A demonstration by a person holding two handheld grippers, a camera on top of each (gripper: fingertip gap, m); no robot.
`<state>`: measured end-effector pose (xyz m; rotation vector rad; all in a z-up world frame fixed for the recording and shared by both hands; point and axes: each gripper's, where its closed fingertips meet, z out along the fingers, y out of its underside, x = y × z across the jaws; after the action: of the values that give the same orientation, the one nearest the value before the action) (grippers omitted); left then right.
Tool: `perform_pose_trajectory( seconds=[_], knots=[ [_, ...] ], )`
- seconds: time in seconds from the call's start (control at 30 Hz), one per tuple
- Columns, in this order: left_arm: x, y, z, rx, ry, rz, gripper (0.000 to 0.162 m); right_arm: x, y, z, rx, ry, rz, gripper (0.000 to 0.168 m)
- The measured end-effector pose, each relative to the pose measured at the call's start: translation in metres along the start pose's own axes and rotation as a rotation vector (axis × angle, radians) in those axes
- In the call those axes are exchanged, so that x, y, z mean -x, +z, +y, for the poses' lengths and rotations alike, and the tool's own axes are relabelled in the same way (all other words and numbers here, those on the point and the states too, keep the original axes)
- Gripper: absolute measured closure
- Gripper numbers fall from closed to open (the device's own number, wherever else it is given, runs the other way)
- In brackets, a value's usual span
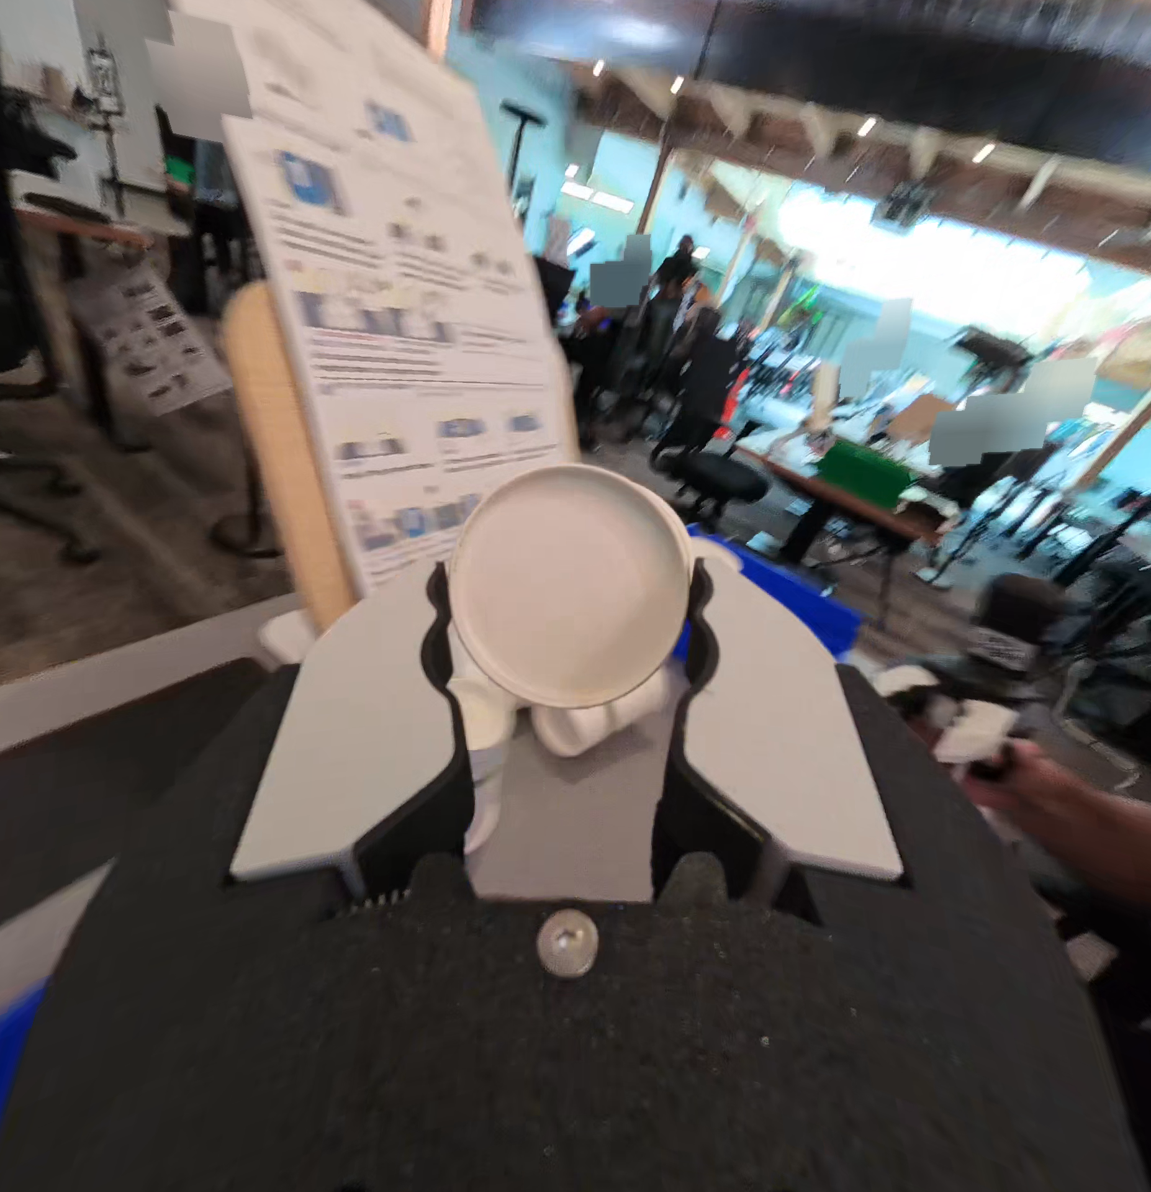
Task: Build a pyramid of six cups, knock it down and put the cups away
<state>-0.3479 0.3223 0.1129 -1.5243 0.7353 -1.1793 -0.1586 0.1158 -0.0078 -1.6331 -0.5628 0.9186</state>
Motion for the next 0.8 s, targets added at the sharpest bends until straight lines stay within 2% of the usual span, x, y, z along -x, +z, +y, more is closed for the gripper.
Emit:
perform_pose_trajectory(
  seconds=[0.13, 0.17, 0.23, 0.27, 0.33, 0.37, 0.5, 0.57, 0.7, 0.8],
  knots=[
    [-0.094, 0.01, 0.043, -0.109, -0.11, 0.158, 0.092, 0.023, 0.04, -0.035, -0.115, 0.131, -0.18, 0.117],
    [-0.112, 0.013, 0.054, -0.127, -0.125, 0.18, 0.092, 0.027, 0.046, -0.04, -0.136, 0.171, -0.204, 0.112],
    [-0.143, 0.02, 0.077, -0.134, -0.159, 0.225, 0.092, 0.037, 0.049, -0.048, -0.198, 0.23, -0.25, 0.113],
    [-0.154, 0.023, 0.088, -0.134, -0.173, 0.236, 0.092, 0.045, 0.044, -0.053, -0.248, 0.266, -0.296, 0.12],
    [-0.169, 0.026, 0.108, -0.128, -0.194, 0.246, 0.092, 0.061, 0.03, -0.056, -0.298, 0.312, -0.386, 0.144],
    [-0.175, 0.027, 0.117, -0.118, -0.204, 0.249, 0.092, 0.065, 0.025, -0.049, -0.279, 0.306, -0.386, 0.164],
    [-0.19, 0.024, 0.148, -0.085, -0.206, 0.209, 0.092, 0.061, 0.007, -0.032, -0.192, 0.221, -0.308, 0.168],
    [-0.196, 0.02, 0.166, -0.071, -0.204, 0.154, 0.079, 0.055, -0.009, -0.041, -0.172, 0.134, -0.24, 0.168],
    [-0.222, 0.015, 0.229, 0.062, -0.163, 0.084, 0.08, 0.032, -0.057, -0.099, -0.133, -0.165, 0.003, 0.168],
    [-0.246, 0.012, 0.273, 0.17, -0.103, 0.079, 0.083, -0.009, -0.112, -0.169, -0.025, -0.452, 0.322, 0.168]
  ],
)
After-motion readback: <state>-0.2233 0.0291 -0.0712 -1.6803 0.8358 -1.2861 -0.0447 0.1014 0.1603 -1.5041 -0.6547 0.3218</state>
